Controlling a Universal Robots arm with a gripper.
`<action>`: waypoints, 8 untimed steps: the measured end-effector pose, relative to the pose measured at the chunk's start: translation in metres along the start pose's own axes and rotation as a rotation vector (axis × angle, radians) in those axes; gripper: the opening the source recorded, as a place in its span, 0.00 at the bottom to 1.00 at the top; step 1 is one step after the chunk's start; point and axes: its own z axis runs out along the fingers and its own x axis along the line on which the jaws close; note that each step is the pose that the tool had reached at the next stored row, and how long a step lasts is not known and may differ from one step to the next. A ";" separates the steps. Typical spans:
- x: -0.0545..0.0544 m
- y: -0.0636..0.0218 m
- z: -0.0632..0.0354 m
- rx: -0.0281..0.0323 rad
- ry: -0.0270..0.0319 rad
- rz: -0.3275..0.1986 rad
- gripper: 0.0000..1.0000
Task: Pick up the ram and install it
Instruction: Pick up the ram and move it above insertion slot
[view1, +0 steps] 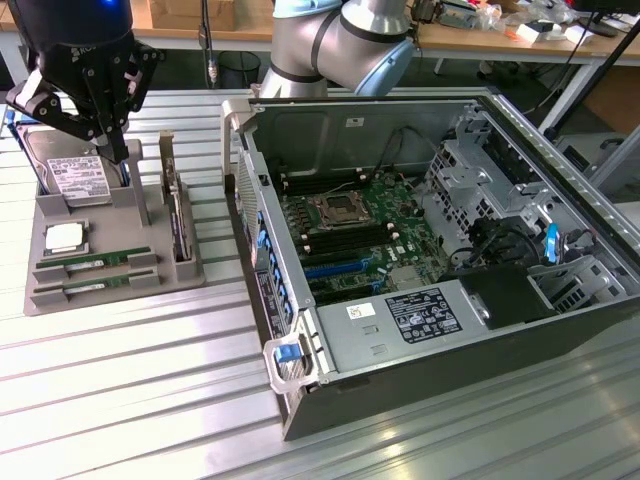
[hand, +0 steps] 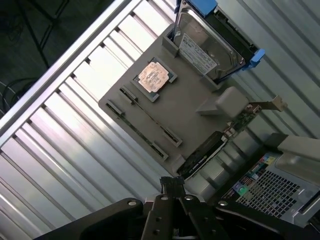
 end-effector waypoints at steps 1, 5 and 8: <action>0.000 0.0000 0.0000 0.0000 0.0004 -0.009 0.10; 0.000 0.0000 0.0000 0.0001 0.0019 -0.049 0.10; 0.000 0.0000 0.0000 0.0001 0.0032 -0.081 0.10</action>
